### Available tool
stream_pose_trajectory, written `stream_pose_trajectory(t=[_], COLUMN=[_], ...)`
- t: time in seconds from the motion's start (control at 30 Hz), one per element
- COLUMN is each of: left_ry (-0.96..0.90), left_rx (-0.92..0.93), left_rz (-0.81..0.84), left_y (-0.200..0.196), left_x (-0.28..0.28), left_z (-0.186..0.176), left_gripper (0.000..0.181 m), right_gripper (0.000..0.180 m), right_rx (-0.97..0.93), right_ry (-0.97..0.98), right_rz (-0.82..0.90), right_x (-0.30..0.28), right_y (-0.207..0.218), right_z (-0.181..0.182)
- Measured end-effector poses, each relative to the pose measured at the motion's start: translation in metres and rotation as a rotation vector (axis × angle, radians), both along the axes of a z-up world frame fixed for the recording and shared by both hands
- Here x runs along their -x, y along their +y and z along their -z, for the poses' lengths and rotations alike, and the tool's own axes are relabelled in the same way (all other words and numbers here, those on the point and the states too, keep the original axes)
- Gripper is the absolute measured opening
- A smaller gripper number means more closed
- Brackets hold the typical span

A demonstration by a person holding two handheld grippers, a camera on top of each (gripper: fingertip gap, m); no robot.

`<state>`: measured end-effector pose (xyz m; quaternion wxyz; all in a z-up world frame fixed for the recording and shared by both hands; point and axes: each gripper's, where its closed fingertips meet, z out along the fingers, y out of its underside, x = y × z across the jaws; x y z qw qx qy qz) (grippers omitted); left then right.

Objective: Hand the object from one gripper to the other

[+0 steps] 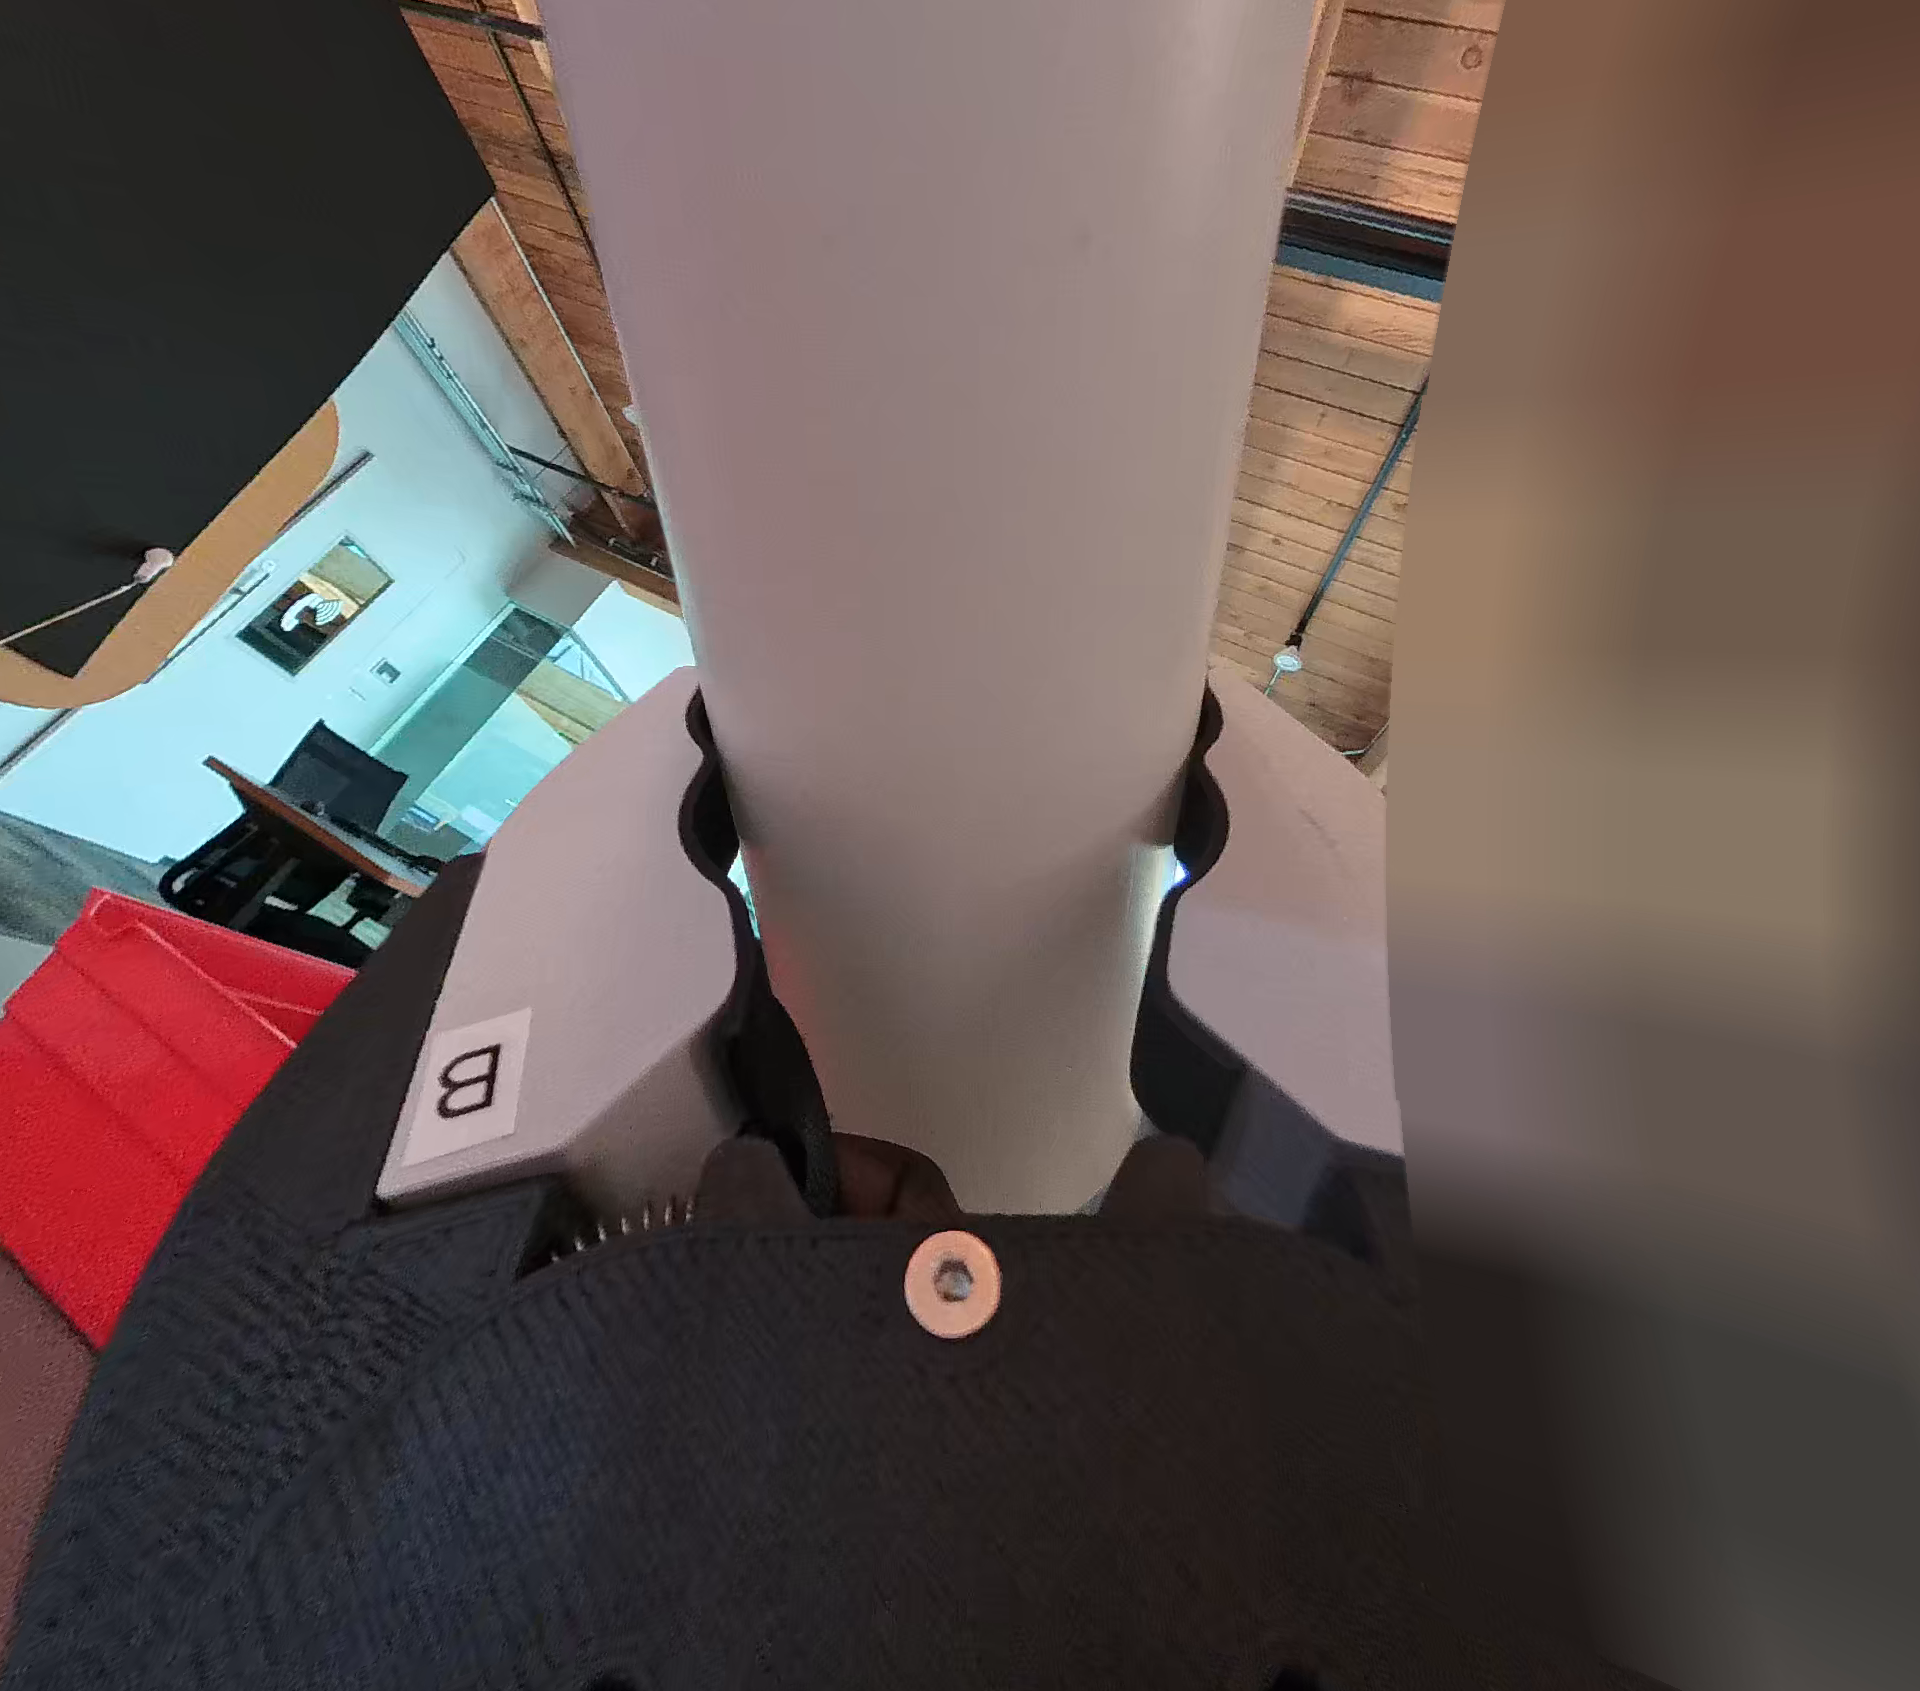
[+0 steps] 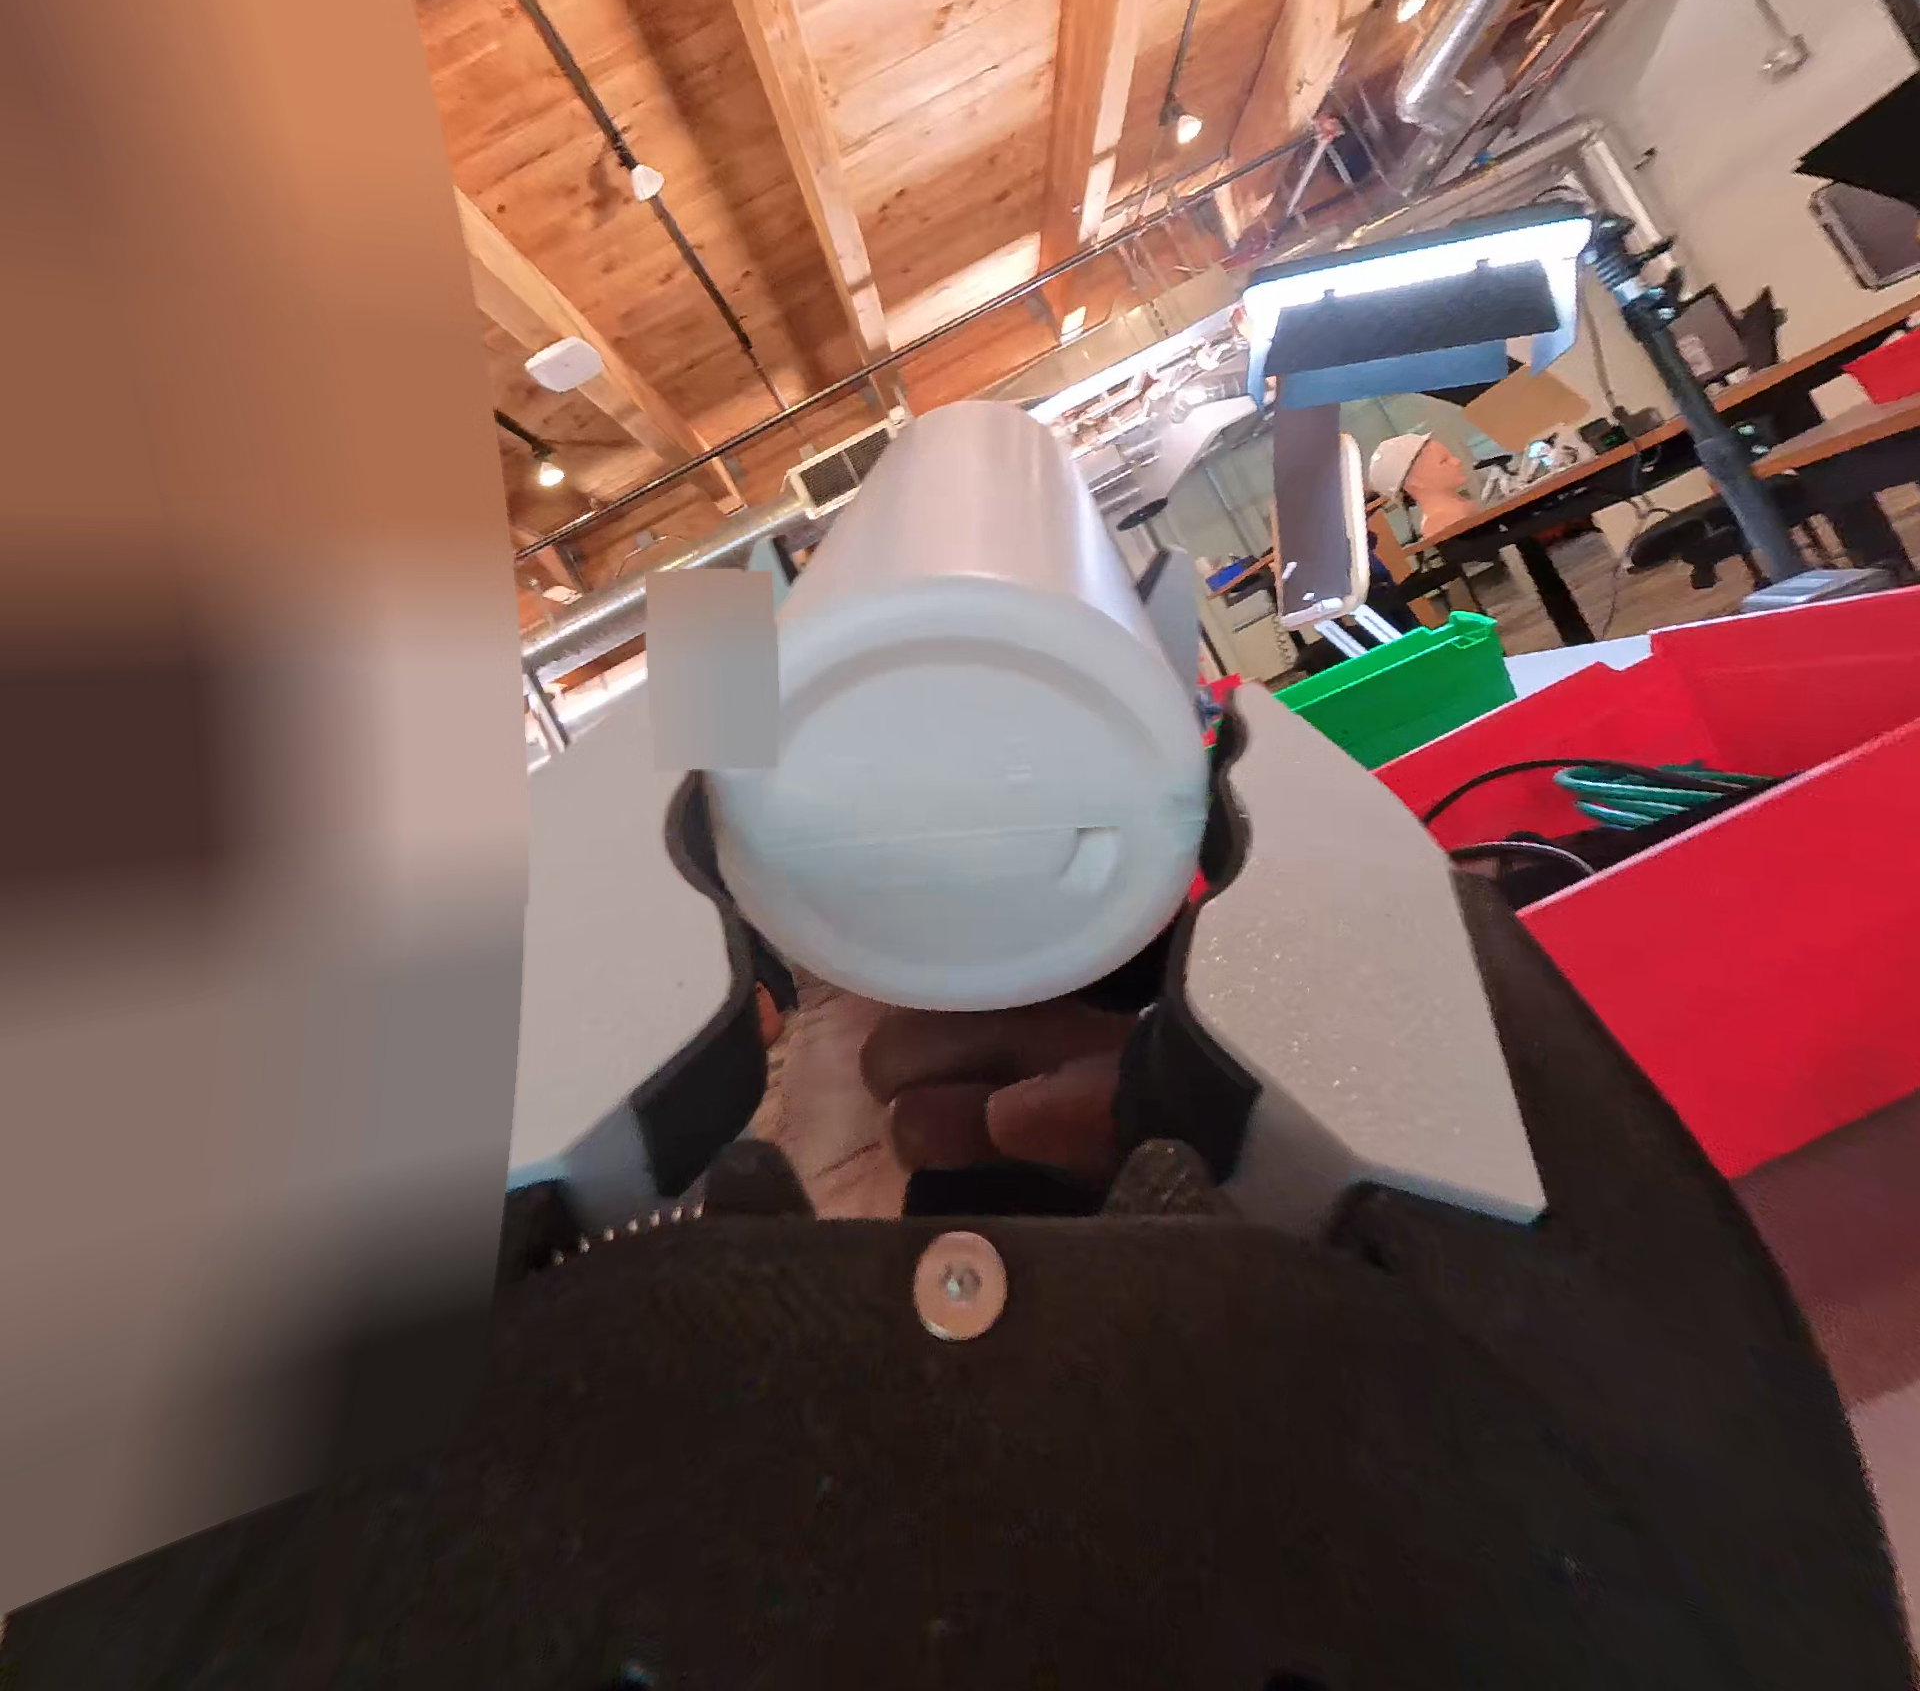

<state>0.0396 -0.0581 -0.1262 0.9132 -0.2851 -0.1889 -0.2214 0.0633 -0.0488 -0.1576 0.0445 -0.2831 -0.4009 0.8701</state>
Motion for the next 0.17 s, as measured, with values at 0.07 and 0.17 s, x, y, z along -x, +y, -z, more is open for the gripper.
stream_pose_trajectory(t=[0.07, 0.17], left_ry=[0.002, 0.027], left_rx=[0.008, 0.019], left_rz=[-0.002, 0.028], left_y=[0.0018, 0.0046], left_x=[-0.0003, -0.0044], left_z=[0.0004, 0.0001], left_gripper=[0.085, 0.086], right_gripper=[0.092, 0.090], right_rx=[0.000, -0.010], right_ry=[-0.006, 0.013], right_rz=[-0.006, 0.029], right_x=[-0.0002, -0.0029], right_y=[0.0019, 0.0067], right_z=[0.0009, -0.0008])
